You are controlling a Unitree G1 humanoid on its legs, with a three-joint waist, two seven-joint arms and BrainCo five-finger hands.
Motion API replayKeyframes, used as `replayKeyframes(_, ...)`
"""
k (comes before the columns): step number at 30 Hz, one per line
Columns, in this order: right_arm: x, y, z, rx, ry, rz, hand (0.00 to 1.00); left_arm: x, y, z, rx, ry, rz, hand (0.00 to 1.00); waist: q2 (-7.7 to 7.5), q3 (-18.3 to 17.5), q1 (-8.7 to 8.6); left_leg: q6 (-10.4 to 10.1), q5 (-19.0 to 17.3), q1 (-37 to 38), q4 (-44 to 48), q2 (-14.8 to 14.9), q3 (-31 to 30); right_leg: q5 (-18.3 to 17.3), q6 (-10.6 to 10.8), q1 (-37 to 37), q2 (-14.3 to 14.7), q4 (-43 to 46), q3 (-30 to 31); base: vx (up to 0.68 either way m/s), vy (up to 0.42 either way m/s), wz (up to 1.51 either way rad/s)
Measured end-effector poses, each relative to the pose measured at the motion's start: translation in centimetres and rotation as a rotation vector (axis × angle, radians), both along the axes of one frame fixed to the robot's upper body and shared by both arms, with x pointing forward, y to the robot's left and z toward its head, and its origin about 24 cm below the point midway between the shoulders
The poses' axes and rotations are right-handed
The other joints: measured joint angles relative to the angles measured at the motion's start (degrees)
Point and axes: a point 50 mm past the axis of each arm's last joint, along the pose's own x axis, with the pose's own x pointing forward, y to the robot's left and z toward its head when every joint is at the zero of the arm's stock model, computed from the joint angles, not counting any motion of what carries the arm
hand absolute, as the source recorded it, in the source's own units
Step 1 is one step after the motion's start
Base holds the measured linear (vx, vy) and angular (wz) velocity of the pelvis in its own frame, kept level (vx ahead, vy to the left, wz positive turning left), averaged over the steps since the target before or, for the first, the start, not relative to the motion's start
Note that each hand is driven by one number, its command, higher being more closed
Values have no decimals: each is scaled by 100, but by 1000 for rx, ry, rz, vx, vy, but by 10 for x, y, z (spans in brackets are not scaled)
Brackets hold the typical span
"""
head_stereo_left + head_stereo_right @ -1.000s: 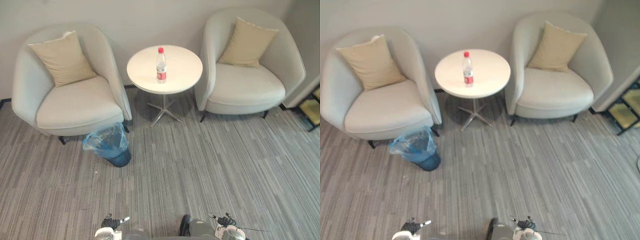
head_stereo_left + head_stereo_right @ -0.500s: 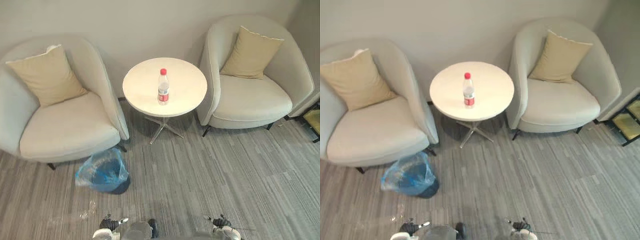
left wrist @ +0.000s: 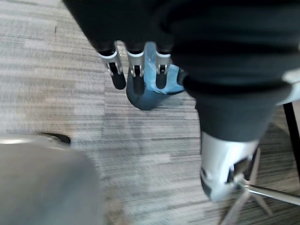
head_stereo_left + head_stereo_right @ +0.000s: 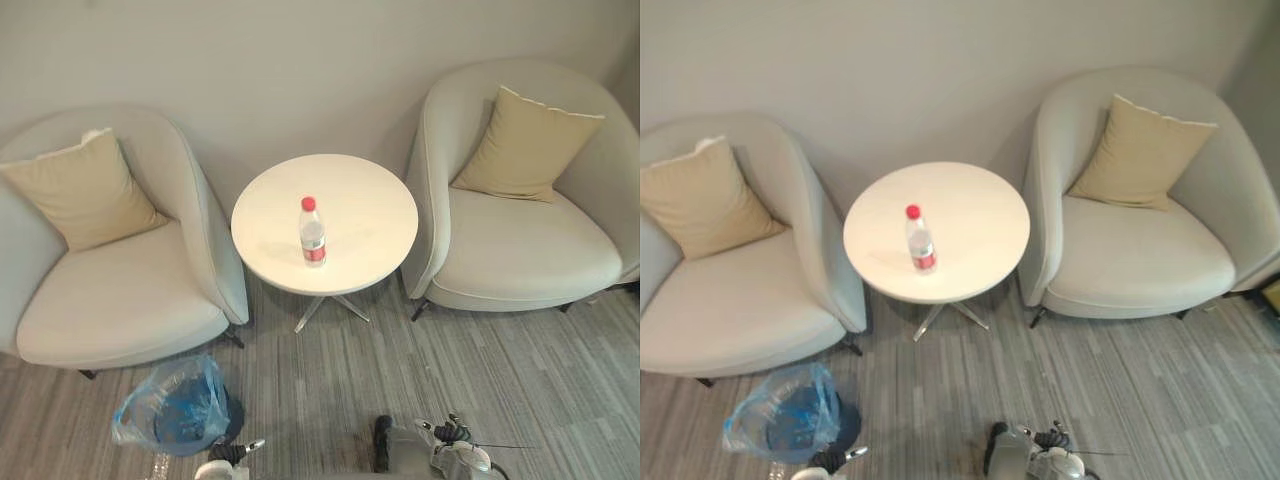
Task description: Gather rubbish on tea table into small bin, then transfer packed bag to large trash can.
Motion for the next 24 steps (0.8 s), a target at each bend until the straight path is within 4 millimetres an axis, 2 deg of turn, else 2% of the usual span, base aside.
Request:
replayKeyframes(1,0,1,0,-3,2,7,0,4,1,2,3,-19,-2,0,-12,39,32,-9,-12,-317,658,101,66,-42,-56,271,41,-156,-78,321,-205,25)
replayKeyframes(2,-5,2,-2,0,20,2,0,9,1,4,8,-45,-5,0,-48,54,107,12,-248,-688,1154,175,232,-48,-88,618,77,-365,-145,275,-167,3)
replayKeyframes(3,-7,4,-4,8,30,-5,0,12,2,6,13,-57,-13,0,-84,59,114,23,-368,-880,1097,152,427,-43,-94,825,84,-571,-171,253,-151,-7)
replayKeyframes(4,-6,6,-4,10,28,-5,0,12,2,6,14,-59,-20,0,-104,69,121,26,-437,-996,887,117,562,-41,-89,968,83,-702,-170,237,-103,-10)
replayKeyframes(6,-4,8,-4,15,24,-11,0,17,0,7,18,-70,-53,0,-134,71,110,96,-522,-1055,-502,-61,815,-35,-50,1227,76,-984,-112,271,-18,-15)
replayKeyframes(7,-5,8,-4,17,25,-14,0,19,-2,7,16,-73,-66,0,-133,70,100,112,-469,-996,-1133,-144,825,-47,-25,1268,78,-1027,-86,251,55,-18)
replayKeyframes(8,-5,8,-4,15,24,-15,0,22,-7,7,7,-73,-91,0,-117,65,89,119,-12,-841,-2270,-271,802,-66,44,1322,110,-1061,-43,278,105,-18)
replayKeyframes(9,-6,7,-4,14,28,-18,0,23,-12,7,-4,-73,-102,0,-61,44,93,283,426,-741,-2829,-320,822,-83,105,1381,196,-1109,29,249,104,-12)
replayKeyframes(12,-8,16,-7,43,43,-26,0,28,-11,8,6,-75,-138,0,-414,39,91,320,514,-438,-3241,-553,851,-112,274,1483,15,-1284,152,234,98,-10)
replayKeyframes(14,-14,20,-9,56,58,-32,0,26,-8,6,14,-60,-142,0,-512,43,93,327,515,-114,-3469,-722,970,-159,356,1696,-146,-1351,203,183,100,-14)
replayKeyframes(16,-16,20,-10,53,62,-28,0,24,-9,5,11,-49,-146,0,-468,23,86,366,541,101,-3661,-853,967,-219,430,1844,-241,-1404,208,102,62,-5)
replayKeyframes(19,-13,15,-8,31,58,3,0,21,-13,3,5,-33,-164,0,-369,-54,70,538,664,161,-3996,-947,799,-266,471,1800,-269,-1404,137,44,10,18)
replayKeyframes(21,-12,13,-7,17,62,29,0,21,-15,3,0,-32,-168,0,-329,-84,74,544,729,164,-4108,-961,686,-284,464,1800,-270,-1401,35,9,-30,29)
replayKeyframes(24,0,13,-2,-16,25,107,0,20,-15,3,1,-30,-171,0,-298,-113,98,552,819,189,-4255,-984,627,-289,457,1780,-240,-1401,-1,-13,-18,9)
